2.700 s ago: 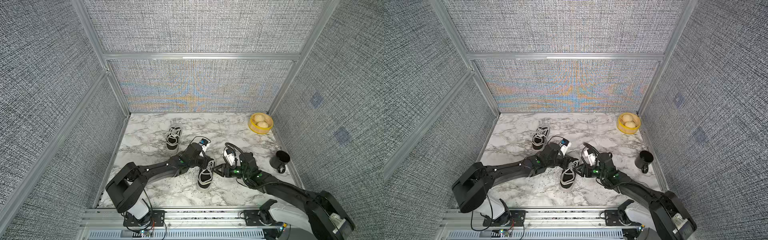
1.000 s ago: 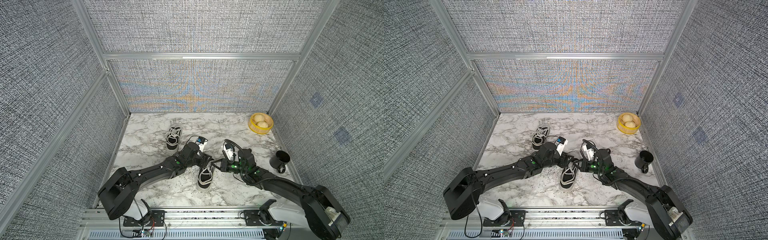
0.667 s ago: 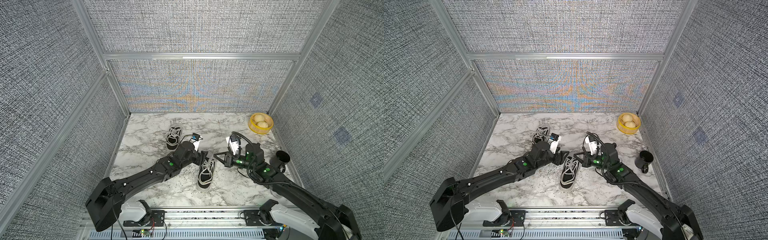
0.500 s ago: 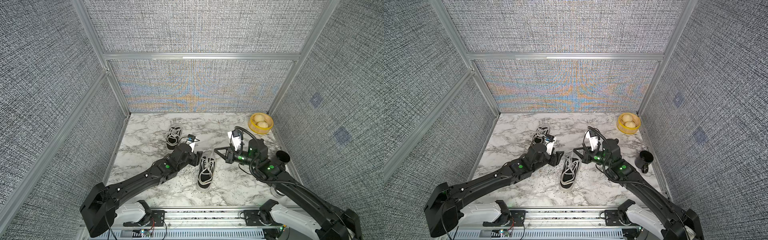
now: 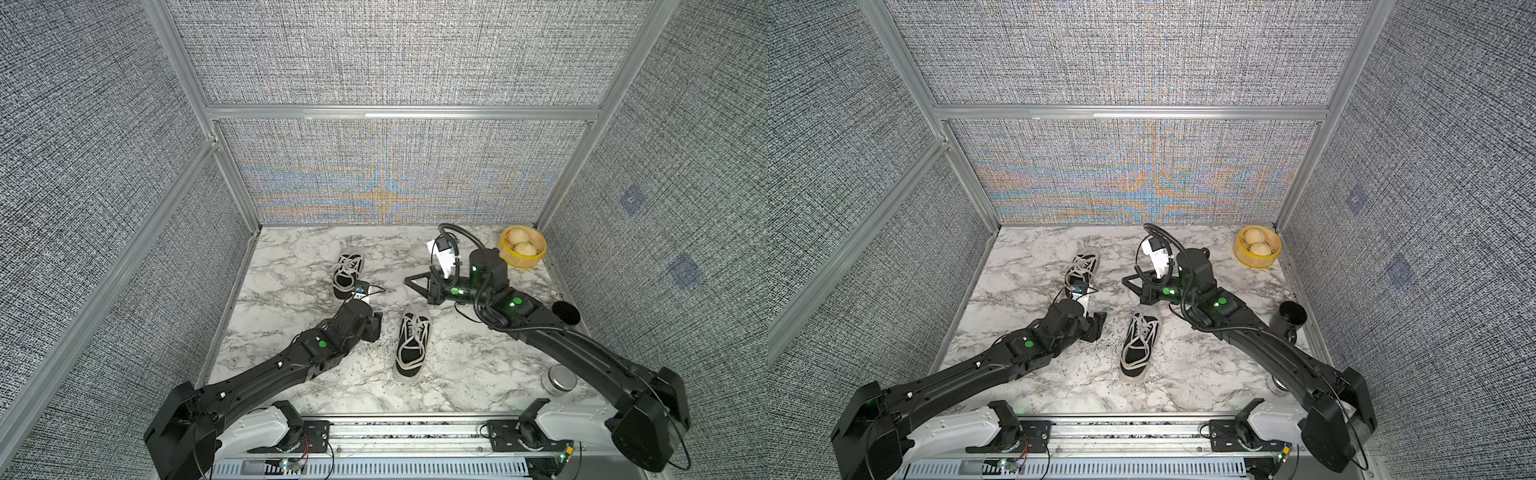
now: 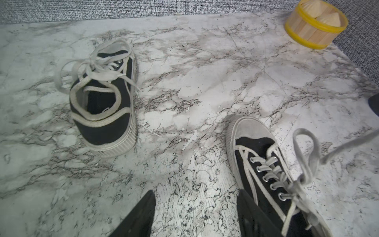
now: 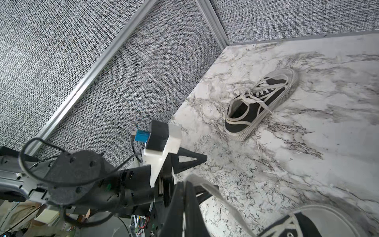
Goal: Remove the insole from the shoe
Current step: Untie the shoelace on the shoe.
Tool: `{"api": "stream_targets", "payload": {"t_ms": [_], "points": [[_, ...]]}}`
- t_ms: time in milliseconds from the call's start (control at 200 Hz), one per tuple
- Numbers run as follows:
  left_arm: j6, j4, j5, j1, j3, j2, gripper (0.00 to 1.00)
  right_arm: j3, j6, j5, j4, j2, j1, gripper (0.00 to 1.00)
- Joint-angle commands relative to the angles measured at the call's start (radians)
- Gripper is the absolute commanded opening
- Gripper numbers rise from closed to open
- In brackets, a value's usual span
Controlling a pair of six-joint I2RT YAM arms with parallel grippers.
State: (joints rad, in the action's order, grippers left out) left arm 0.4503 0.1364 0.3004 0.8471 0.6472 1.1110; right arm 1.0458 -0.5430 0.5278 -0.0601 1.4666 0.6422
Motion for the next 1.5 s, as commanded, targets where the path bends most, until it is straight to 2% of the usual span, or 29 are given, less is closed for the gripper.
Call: {"api": "stream_targets", "payload": {"t_ms": [0,120,250,530,610,710,816,921,1026,1111,1206,1281,1406,1496], "points": [[0.044,0.009,0.033,-0.002,-0.024,-0.024,0.64,0.043,0.006,-0.068,-0.014,0.069,0.019,0.00],[0.058,0.027,0.037,-0.003,-0.048,-0.048,0.64,0.080,-0.009,-0.135,-0.007,0.131,0.020,0.00],[0.044,0.048,0.016,-0.003,-0.056,-0.072,0.64,0.048,-0.018,-0.184,0.002,0.075,-0.017,0.00],[0.006,0.007,-0.090,-0.003,-0.052,-0.034,0.61,-0.218,-0.077,-0.328,0.064,-0.189,-0.181,0.00],[-0.019,-0.002,-0.139,-0.003,-0.028,0.006,0.61,-0.301,-0.097,-0.331,0.050,-0.191,-0.210,0.00],[-0.041,-0.026,-0.227,-0.003,-0.008,0.057,0.60,-0.323,-0.101,-0.317,0.047,-0.120,-0.220,0.00],[-0.036,-0.012,-0.296,-0.003,0.018,0.101,0.58,-0.307,-0.084,-0.330,0.063,-0.026,-0.231,0.09],[-0.031,0.006,-0.326,-0.003,0.027,0.109,0.58,-0.272,-0.049,-0.369,0.134,0.015,-0.244,0.34],[-0.038,0.025,-0.349,-0.003,0.029,0.099,0.58,-0.253,-0.010,-0.424,0.228,-0.055,-0.245,0.55],[-0.047,0.036,-0.375,-0.002,0.031,0.093,0.57,-0.251,0.027,-0.447,0.335,-0.146,-0.243,0.63],[-0.056,0.037,-0.425,-0.002,0.035,0.102,0.56,-0.257,0.091,-0.435,0.461,-0.243,-0.210,0.64],[-0.061,0.031,-0.470,-0.003,0.036,0.118,0.54,-0.280,0.103,-0.393,0.501,-0.288,-0.122,0.63],[-0.069,0.035,-0.499,-0.003,0.042,0.152,0.51,-0.328,0.041,-0.323,0.440,-0.273,0.072,0.61],[-0.067,0.026,-0.504,-0.003,0.042,0.161,0.51,-0.348,0.001,-0.314,0.370,-0.244,0.143,0.60]]}}
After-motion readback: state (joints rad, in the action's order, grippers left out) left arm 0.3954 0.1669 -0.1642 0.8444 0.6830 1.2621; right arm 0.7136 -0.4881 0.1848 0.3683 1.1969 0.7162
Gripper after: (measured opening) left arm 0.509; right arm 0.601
